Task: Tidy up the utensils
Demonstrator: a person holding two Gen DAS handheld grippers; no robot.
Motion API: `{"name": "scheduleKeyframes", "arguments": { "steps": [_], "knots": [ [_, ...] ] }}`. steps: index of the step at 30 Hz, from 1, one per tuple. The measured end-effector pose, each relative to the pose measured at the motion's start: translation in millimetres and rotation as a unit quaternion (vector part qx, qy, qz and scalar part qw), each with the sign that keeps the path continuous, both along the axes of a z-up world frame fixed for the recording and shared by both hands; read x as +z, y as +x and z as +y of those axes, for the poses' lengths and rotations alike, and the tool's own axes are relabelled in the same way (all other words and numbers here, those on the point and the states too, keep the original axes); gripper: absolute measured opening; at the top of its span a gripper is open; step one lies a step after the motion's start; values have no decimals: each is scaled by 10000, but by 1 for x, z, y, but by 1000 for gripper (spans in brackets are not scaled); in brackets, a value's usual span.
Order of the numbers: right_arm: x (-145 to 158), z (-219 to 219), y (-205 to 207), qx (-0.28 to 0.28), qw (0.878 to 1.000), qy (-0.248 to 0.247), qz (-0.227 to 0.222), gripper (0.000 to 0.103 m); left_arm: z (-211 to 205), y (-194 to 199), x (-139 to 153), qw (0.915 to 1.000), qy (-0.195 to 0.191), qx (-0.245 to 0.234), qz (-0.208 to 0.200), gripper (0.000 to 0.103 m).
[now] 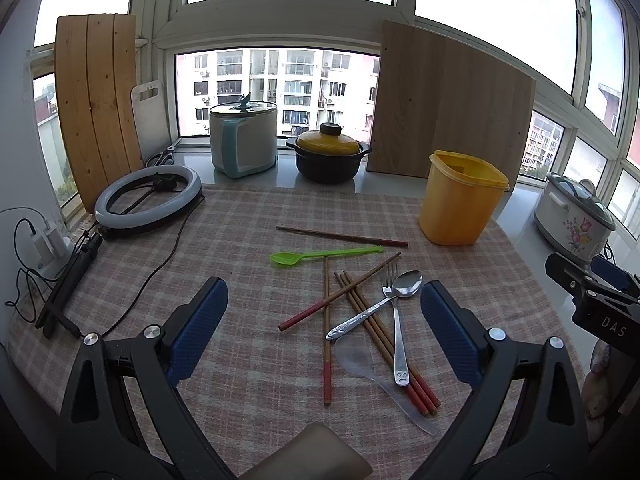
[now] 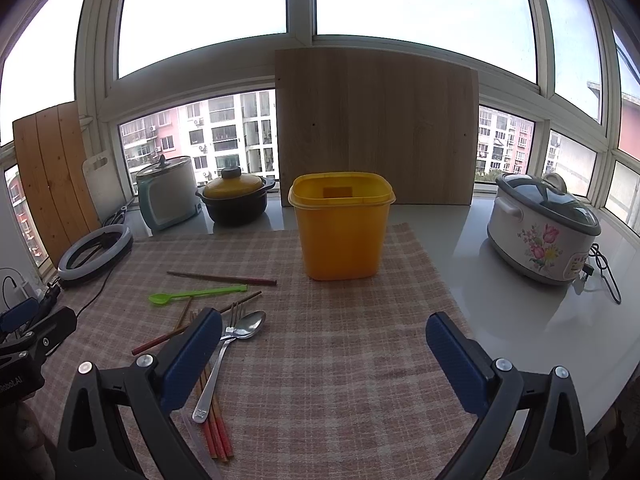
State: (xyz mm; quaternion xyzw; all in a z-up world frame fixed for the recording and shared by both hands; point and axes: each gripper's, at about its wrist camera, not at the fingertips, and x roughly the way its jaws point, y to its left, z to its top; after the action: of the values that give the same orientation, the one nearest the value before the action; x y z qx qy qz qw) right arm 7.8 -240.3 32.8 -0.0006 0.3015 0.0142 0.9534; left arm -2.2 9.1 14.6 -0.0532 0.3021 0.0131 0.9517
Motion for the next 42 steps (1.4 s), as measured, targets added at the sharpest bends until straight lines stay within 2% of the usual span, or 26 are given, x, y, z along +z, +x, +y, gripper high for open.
{"name": "scheduleKeyframes", "arguments": {
  "steps": [42],
  "knots": [
    [1, 3, 2, -10, 10000, -15, 25, 103, -2, -1, -4, 10000, -36, -6, 20, 99]
  ]
}}
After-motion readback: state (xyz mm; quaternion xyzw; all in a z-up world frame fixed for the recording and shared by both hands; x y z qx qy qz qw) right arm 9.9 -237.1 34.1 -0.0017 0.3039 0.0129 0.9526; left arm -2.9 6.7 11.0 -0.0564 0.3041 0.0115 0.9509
